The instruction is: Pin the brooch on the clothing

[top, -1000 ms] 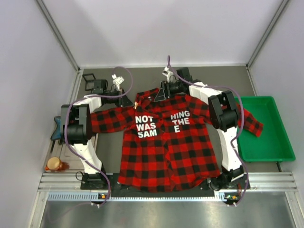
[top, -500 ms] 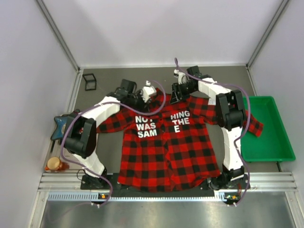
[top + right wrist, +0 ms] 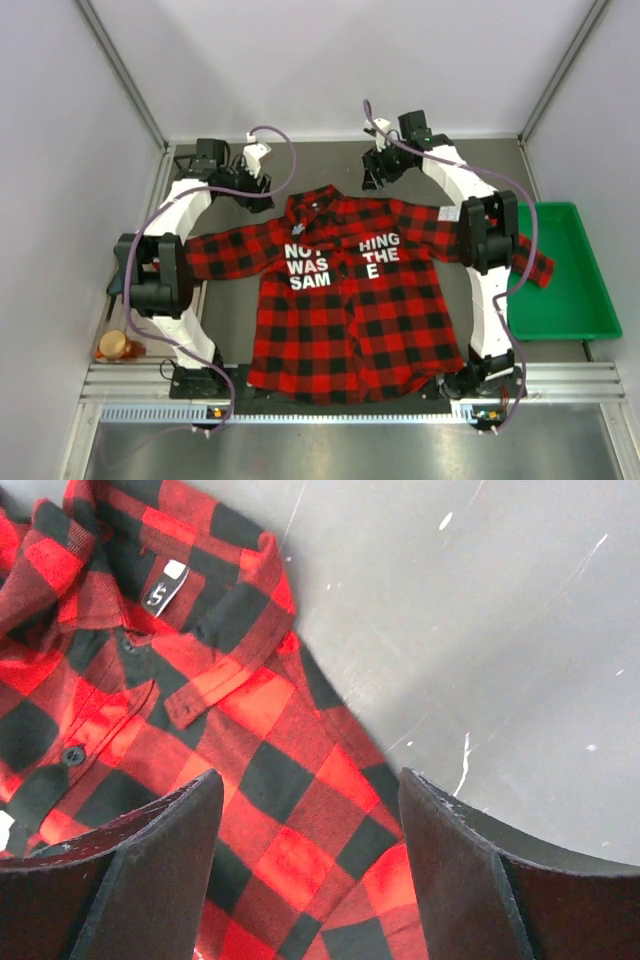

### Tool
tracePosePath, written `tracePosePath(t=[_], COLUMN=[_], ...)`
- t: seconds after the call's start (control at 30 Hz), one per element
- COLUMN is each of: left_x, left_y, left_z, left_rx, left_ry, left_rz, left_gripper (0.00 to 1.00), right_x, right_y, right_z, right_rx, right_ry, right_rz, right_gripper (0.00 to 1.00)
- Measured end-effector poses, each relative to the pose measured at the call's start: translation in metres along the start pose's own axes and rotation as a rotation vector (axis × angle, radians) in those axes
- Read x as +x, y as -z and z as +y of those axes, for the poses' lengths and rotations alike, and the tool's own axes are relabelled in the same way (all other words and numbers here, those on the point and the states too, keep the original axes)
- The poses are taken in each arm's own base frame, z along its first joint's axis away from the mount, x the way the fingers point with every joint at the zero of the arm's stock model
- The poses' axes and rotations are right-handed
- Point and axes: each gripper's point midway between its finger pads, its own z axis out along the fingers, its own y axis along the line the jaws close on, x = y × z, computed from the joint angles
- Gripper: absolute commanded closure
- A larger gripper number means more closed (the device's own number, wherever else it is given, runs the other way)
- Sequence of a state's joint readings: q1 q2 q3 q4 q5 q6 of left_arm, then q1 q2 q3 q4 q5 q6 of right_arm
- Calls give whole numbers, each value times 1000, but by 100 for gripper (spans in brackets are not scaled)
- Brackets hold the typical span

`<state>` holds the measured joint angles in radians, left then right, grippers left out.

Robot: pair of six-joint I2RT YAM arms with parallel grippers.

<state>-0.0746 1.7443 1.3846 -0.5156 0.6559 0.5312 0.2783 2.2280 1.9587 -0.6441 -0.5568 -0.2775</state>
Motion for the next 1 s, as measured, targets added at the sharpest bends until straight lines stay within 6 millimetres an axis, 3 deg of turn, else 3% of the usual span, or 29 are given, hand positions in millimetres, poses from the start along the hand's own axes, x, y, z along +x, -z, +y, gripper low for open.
tracePosePath(t=[0.1, 0.2, 0.33, 0.5, 0.87, 1.0], left_x=[4, 17, 42, 59, 75, 79], left_y=[-7, -28, -53, -61, -75, -75], left_z=[21, 31, 41, 44, 45, 41], left_rx=[-29, -21, -1, -2, 13, 34], left_ry=[43, 85, 156, 196, 228, 232], left_rz=[14, 63, 130, 170, 220, 233], left_gripper=[35, 35, 34, 34, 36, 43], right_x=[-11, -7, 13, 39, 47, 48], right_y=[-3, -18, -45, -67, -64, -64], right_z=[0, 8, 13, 6, -8, -7], right_rx=[30, 33, 38, 66, 135, 132], right_ry=[90, 158, 207, 229, 280, 289], right_rz=[-6, 26, 97, 179, 233, 238], right_gripper=[32, 34, 38, 44, 57, 68])
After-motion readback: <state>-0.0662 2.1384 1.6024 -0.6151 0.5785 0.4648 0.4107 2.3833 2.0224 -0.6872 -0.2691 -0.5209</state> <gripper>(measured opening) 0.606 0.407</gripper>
